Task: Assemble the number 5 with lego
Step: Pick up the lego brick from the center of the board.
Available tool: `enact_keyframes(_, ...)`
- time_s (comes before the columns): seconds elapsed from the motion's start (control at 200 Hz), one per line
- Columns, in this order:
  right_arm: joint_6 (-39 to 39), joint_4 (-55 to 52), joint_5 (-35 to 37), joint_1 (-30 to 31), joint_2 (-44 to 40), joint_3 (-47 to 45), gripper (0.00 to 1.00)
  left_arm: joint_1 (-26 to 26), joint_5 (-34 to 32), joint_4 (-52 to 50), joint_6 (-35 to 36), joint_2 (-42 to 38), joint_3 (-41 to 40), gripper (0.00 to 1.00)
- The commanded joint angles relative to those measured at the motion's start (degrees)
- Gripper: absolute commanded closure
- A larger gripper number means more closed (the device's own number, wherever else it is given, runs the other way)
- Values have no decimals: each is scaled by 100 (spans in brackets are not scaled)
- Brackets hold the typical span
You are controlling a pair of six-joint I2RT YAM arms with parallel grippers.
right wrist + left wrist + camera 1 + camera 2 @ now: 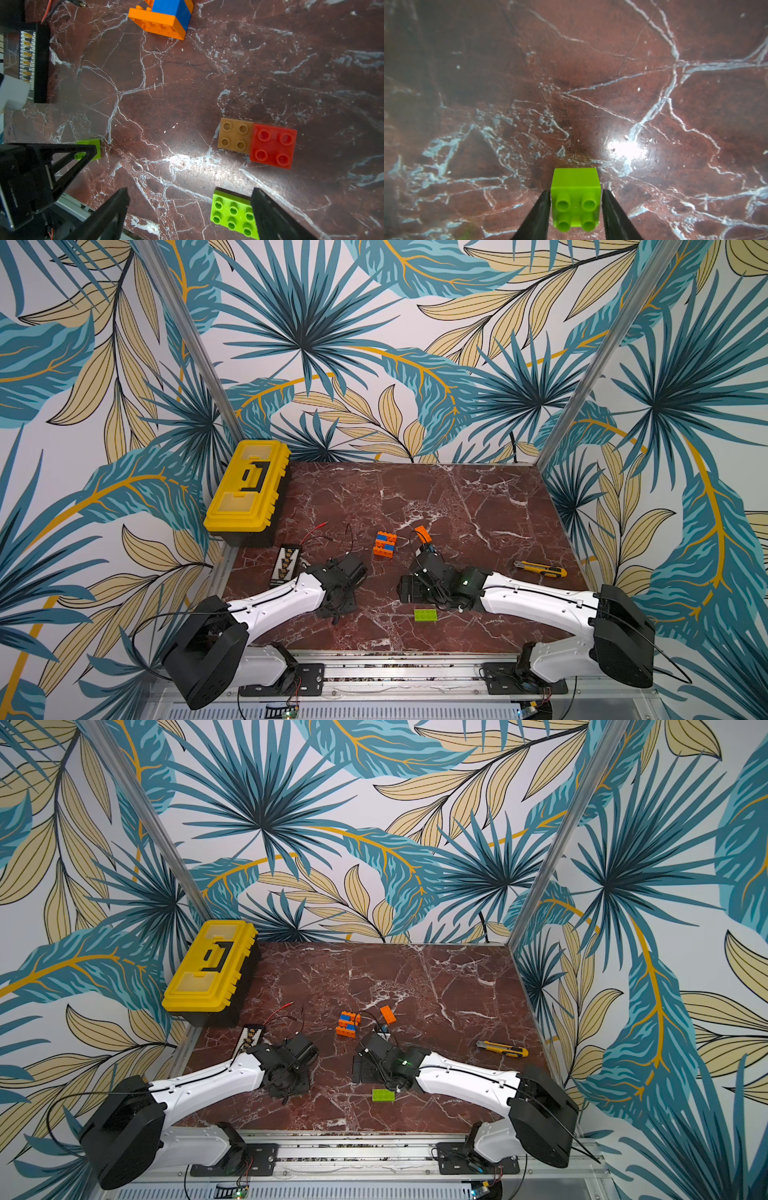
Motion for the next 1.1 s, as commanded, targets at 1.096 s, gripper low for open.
enact_keyframes(1.096,584,-898,-241,-1516,-1415,-1616,4,-1541,-18,-345,-525,805,1877,75)
